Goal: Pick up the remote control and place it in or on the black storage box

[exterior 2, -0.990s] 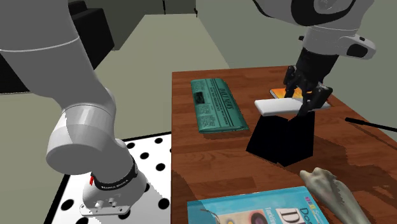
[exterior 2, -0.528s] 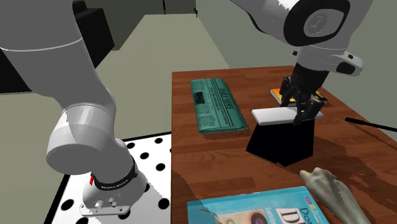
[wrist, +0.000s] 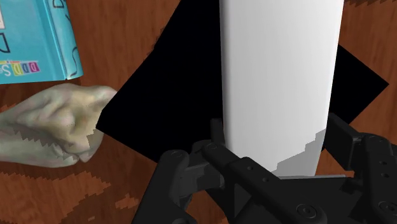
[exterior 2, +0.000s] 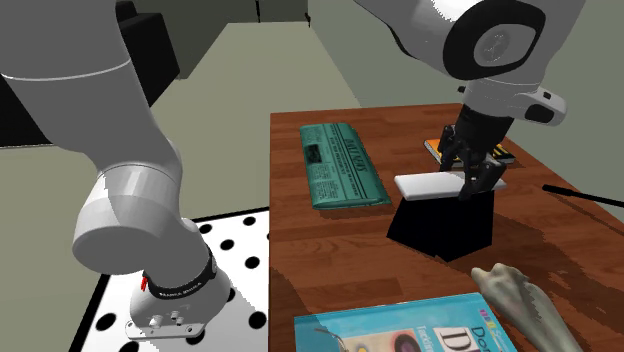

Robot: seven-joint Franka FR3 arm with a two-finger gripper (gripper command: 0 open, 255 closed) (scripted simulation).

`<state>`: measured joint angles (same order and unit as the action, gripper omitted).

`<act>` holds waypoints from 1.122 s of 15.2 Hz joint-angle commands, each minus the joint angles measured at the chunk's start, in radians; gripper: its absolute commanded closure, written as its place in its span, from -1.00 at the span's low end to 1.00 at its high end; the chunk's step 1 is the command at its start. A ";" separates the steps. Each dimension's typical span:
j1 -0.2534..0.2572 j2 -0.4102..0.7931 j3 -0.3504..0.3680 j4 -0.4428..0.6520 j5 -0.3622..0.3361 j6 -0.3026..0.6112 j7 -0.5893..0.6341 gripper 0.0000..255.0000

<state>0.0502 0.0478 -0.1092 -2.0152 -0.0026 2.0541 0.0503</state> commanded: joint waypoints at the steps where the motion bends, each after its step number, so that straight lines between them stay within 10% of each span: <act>1: 0.000 0.000 0.000 0.000 0.000 0.000 0.000 -1.00; 17: 0.001 -0.032 0.001 0.091 -0.004 -0.123 0.003 -1.00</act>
<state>0.0513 0.0153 -0.1086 -1.9246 -0.0062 1.9318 0.0530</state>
